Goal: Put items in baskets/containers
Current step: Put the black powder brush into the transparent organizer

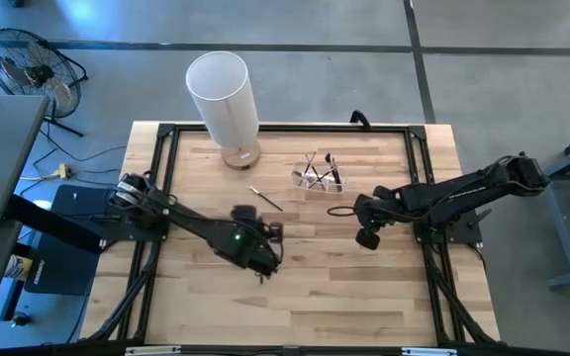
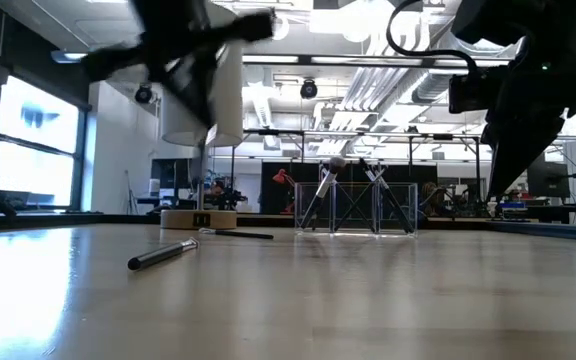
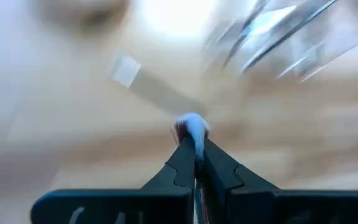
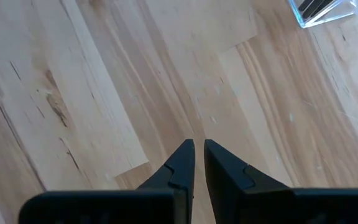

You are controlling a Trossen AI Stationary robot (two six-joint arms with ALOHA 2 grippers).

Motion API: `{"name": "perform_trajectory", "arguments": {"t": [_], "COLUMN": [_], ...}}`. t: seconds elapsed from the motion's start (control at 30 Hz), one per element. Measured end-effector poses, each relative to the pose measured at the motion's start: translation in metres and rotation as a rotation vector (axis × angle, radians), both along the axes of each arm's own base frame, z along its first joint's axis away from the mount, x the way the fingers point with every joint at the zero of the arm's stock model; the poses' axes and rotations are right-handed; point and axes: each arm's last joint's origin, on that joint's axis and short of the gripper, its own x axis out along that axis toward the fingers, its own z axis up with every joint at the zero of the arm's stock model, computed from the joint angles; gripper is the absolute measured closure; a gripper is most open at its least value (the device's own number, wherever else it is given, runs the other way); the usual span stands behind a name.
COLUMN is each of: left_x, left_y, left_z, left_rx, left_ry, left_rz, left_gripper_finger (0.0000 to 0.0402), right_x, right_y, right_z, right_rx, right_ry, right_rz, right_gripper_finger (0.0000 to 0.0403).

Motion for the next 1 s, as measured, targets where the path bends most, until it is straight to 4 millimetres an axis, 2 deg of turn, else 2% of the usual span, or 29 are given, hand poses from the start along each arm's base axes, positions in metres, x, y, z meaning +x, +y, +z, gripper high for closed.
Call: {"name": "perform_trajectory", "arguments": {"t": [0.13,0.23,0.53,0.7,0.8,1.0], "left_x": [0.007,0.009,0.02,0.022,0.024,0.04], "left_y": [0.004,0.013,0.085,0.118,0.127,0.127], "left_z": [0.025,0.032,0.027,0.026,0.026,0.021], "left_rx": [0.442,0.715,0.735,0.735,0.732,0.723], "left_ry": [-0.03,0.033,0.091,0.125,0.107,0.056], "left_rz": [-0.103,-0.111,0.106,0.194,0.232,0.242], "left_gripper_finger": [0.04,0.04,0.04,0.0401,0.0401,0.0401], "right_x": [0.002,0.004,0.012,0.014,0.015,0.015], "right_y": [0.0,0.0,-0.001,-0.002,-0.003,-0.004], "right_z": [0.001,0.002,0.006,0.008,0.008,0.009], "right_rx": [0.009,0.016,-0.016,-0.027,-0.034,-0.062], "right_ry": [-0.023,-0.051,-0.166,-0.214,-0.235,-0.252], "right_rz": [-0.016,-0.035,-0.14,-0.228,-0.27,-0.309], "right_gripper_finger": [0.0373,0.0373,0.0373,0.0373,0.0375,0.0379]}}
